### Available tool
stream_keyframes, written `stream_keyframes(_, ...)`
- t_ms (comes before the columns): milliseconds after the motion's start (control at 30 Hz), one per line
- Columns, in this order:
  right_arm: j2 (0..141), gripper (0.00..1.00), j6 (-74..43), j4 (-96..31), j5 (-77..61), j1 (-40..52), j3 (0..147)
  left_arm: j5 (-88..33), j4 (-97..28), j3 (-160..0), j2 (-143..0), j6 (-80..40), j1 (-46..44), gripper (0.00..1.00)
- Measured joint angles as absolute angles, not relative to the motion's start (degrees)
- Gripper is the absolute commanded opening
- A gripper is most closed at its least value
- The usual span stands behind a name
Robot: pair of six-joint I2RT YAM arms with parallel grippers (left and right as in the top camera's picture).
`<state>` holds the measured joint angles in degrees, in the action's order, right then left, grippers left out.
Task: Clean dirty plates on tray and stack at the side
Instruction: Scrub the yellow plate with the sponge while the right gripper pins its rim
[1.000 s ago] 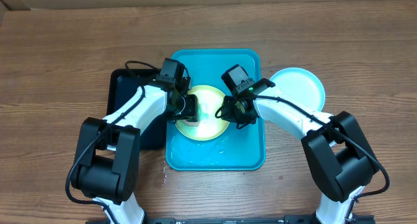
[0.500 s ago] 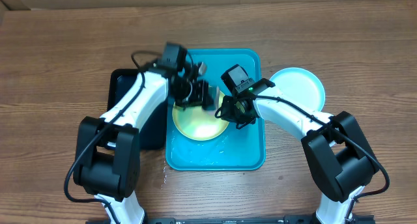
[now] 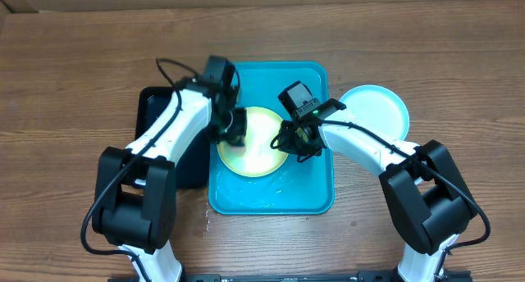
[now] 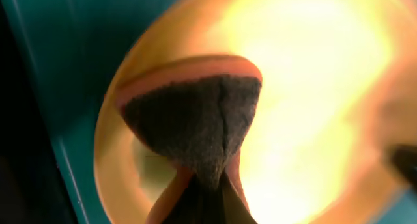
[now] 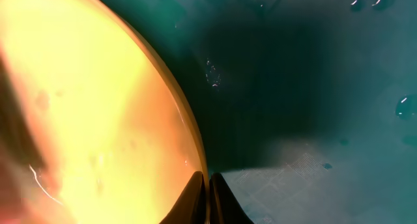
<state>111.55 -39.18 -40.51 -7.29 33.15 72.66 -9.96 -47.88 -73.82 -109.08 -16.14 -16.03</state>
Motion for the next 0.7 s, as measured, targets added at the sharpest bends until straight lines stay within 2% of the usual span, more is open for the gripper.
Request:
stream_keyframes(233,111.5,0.05,-39.2,-40.6,-7.3,33.2,72.7,-10.5,-39.3,-65.1,-107.0,-16.1,-15.9,0.04)
stream_keyframes(467,111.5,0.05,-39.2,-40.8,-6.9,33.1,72.7,-22.6,-36.6,-63.3,-106.9,-13.4,-15.0,0.04)
stream_keyframes(600,111.5,0.05,-39.2,-40.8,-7.1,33.1,72.7,-29.6,-37.0,-63.7,-107.6,-13.0,-15.7,0.04)
stream_keyframes(700,111.5,0.05,-39.2,-40.7,-7.2,33.1,72.7,-31.6,-42.0,-67.9,-108.5,-12.8,-15.8,0.04)
